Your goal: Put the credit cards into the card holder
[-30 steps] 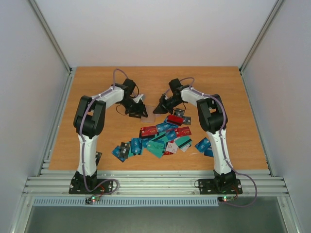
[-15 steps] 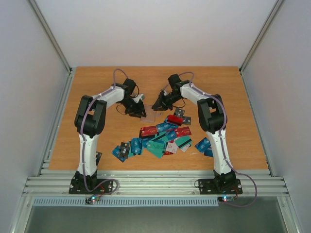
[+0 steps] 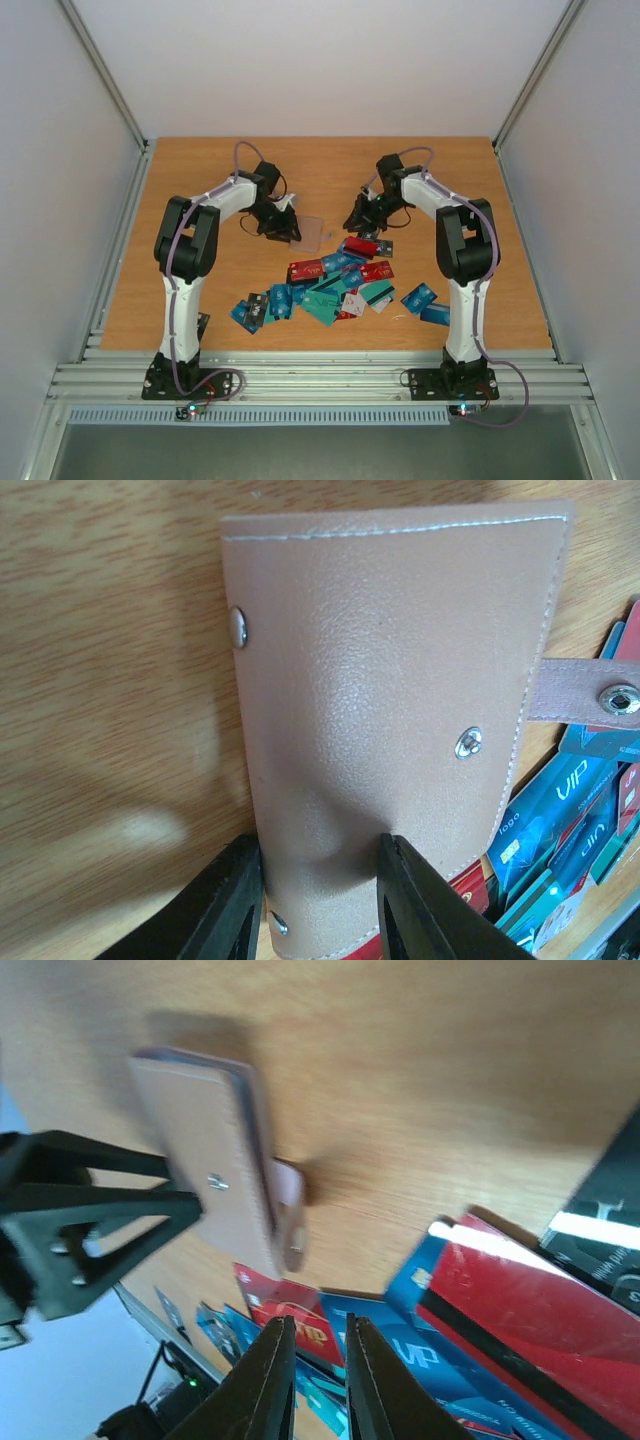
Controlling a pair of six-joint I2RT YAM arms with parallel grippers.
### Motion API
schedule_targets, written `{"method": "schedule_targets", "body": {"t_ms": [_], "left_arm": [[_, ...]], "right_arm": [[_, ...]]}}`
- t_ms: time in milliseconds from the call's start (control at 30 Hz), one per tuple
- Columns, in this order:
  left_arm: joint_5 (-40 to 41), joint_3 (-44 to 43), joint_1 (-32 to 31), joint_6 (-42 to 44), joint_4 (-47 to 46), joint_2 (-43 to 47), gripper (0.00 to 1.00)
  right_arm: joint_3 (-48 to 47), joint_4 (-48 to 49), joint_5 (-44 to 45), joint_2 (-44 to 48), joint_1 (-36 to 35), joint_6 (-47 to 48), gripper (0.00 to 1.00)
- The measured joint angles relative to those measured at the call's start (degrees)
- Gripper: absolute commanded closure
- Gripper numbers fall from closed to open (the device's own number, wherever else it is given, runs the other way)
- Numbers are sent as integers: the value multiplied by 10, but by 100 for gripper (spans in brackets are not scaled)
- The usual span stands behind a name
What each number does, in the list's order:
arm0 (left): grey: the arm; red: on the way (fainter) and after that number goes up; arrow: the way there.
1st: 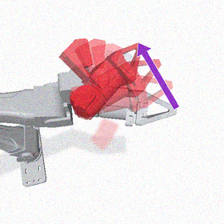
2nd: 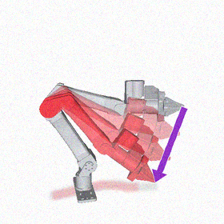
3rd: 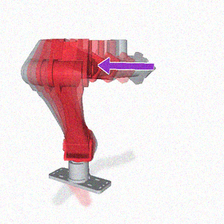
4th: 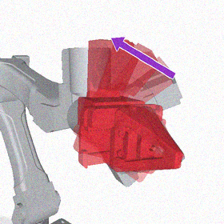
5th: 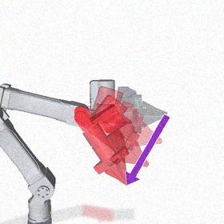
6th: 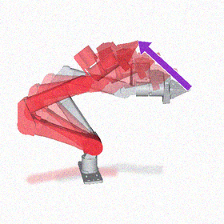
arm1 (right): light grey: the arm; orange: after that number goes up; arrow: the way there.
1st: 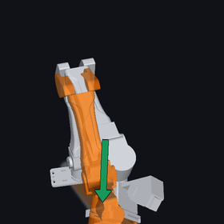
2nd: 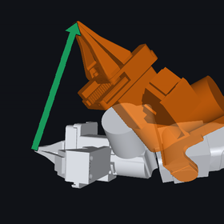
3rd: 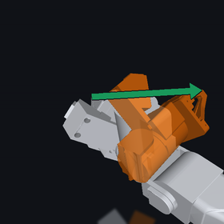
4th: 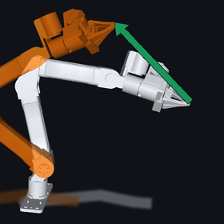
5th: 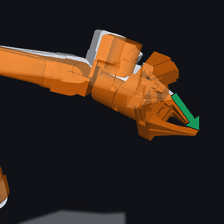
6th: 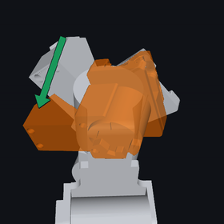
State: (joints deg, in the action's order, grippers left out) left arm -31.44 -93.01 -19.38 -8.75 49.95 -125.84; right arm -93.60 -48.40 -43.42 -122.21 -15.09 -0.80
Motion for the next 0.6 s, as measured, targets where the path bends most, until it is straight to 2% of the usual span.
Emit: {"method": "schedule_targets", "body": {"t_ms": [133,600], "left_arm": [[0,0,0,-1,0,0,66],[0,0,-1,-8,0,0,66]], "right_arm": [[32,9,1,-14,-5,0,86],[3,29,-2,-72,-40,-9,86]]}}
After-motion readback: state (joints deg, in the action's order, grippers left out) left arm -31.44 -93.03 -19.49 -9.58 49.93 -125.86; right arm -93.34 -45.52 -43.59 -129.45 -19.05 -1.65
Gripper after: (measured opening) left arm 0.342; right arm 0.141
